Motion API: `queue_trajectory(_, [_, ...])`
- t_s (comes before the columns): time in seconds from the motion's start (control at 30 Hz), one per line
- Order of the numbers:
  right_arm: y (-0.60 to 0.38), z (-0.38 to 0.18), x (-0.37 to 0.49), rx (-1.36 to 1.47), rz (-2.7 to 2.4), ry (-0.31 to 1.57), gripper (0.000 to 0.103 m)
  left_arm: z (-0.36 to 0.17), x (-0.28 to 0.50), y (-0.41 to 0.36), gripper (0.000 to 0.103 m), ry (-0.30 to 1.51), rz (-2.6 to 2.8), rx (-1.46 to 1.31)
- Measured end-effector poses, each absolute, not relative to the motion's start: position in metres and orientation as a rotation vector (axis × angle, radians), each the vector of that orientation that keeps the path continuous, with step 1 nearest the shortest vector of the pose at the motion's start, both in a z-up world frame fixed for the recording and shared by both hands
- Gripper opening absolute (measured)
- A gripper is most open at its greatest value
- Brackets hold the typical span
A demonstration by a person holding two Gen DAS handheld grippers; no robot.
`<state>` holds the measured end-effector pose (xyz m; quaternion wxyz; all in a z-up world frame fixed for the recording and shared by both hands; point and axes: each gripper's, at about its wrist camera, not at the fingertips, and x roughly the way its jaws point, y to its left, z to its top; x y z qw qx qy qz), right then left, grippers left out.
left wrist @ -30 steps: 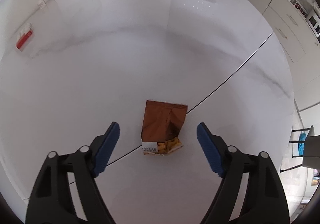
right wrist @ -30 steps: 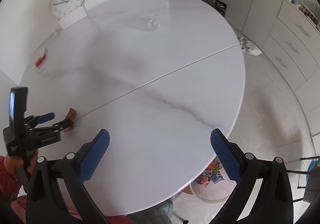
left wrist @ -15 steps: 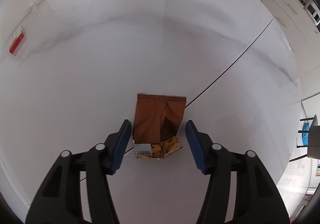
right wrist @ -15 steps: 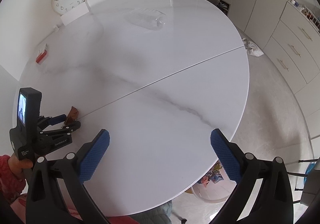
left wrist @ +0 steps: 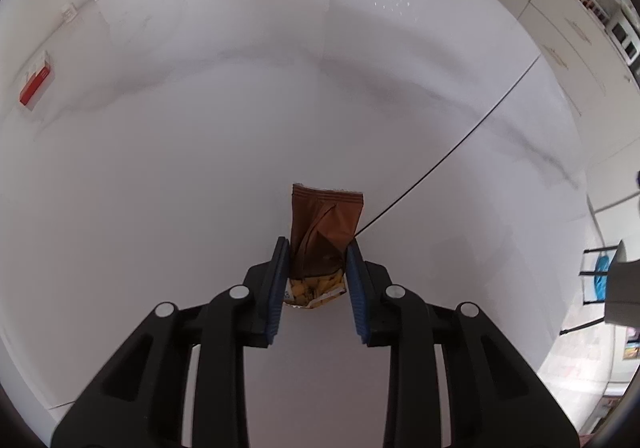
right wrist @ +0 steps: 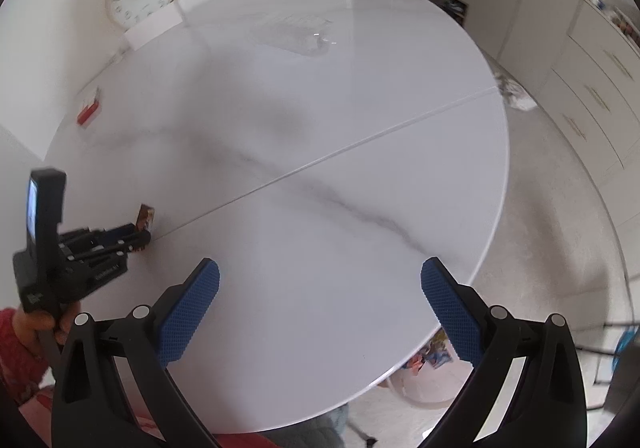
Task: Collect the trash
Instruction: 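Grasp the clear plastic bottle with the right tool while the left tool holds the brown bag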
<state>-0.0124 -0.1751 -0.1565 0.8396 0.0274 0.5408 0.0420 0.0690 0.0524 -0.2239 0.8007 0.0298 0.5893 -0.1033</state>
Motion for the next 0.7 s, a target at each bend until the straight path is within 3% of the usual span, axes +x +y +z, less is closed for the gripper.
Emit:
queue_trajectory(0.4, [-0.137, -0.148, 0.155, -0.263, 0.333, 1.137, 0.1, -0.166, 0.11, 0.045, 0.028, 1.147, -0.235, 0.023])
queue_trajectory(0.7, [-0.084, -0.192, 0.301, -0.664, 0.481, 1.18, 0.1, -0.167, 0.155, 0.075, 0.028, 1.128, -0.192, -0.024])
